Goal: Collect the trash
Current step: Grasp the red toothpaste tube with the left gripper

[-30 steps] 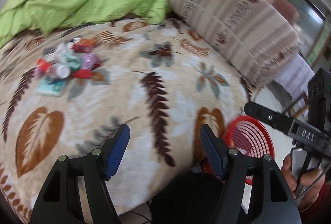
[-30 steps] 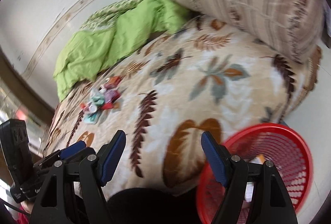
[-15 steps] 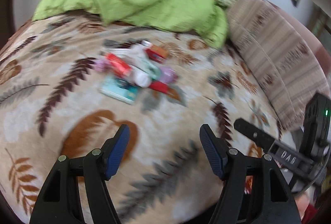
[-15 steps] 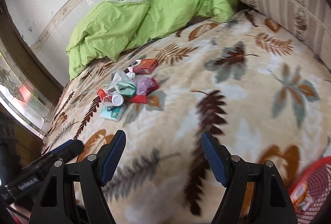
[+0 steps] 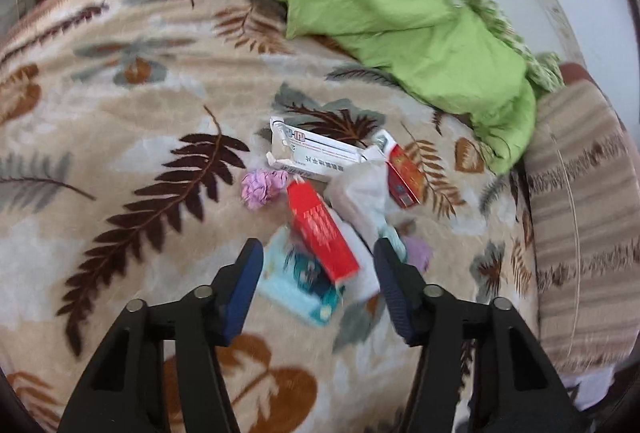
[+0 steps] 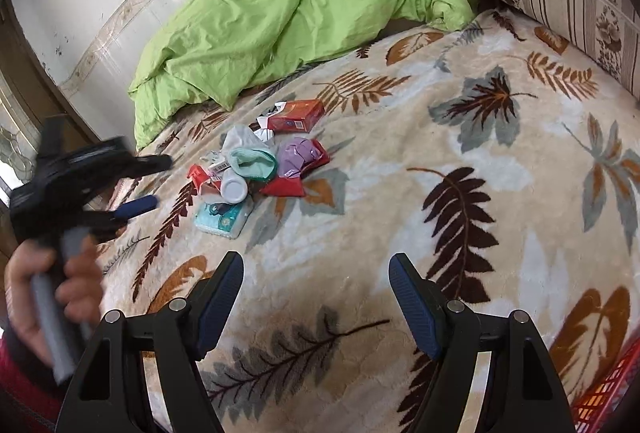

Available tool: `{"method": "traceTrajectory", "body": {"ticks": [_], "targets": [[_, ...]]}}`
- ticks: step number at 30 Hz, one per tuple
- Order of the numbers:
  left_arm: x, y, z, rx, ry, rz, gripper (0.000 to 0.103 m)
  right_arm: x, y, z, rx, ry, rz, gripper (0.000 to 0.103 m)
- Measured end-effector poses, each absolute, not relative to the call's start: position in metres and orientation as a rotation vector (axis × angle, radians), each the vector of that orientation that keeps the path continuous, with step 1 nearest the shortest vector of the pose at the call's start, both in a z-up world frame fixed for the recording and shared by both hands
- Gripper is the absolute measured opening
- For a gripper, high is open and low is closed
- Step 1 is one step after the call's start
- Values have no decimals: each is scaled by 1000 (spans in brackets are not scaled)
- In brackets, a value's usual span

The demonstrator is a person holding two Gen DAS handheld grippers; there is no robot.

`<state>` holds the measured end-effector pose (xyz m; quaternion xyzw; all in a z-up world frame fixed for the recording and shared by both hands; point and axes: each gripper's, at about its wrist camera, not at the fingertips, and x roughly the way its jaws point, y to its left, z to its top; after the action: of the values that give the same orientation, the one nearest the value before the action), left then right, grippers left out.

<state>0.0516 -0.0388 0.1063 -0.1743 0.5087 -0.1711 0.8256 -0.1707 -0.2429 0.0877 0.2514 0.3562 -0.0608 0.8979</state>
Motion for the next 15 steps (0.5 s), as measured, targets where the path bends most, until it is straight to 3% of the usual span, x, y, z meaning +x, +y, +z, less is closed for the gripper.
{"method": "traceTrajectory", "body": {"ticks": [4, 6, 7, 15], "targets": [[73, -50, 81, -411, 1154, -372, 45, -172, -246, 89, 531, 724, -122, 79], [78, -54, 69, -416, 1178, -362, 31, -172, -247, 89, 535, 719, -122, 79], [79, -55, 66, -417, 1183, -368, 29, -172, -247, 89, 537, 718, -120, 79], [39, -29, 93, -382, 1053, -425, 18, -165, -245, 86, 559, 732, -87, 79]]}}
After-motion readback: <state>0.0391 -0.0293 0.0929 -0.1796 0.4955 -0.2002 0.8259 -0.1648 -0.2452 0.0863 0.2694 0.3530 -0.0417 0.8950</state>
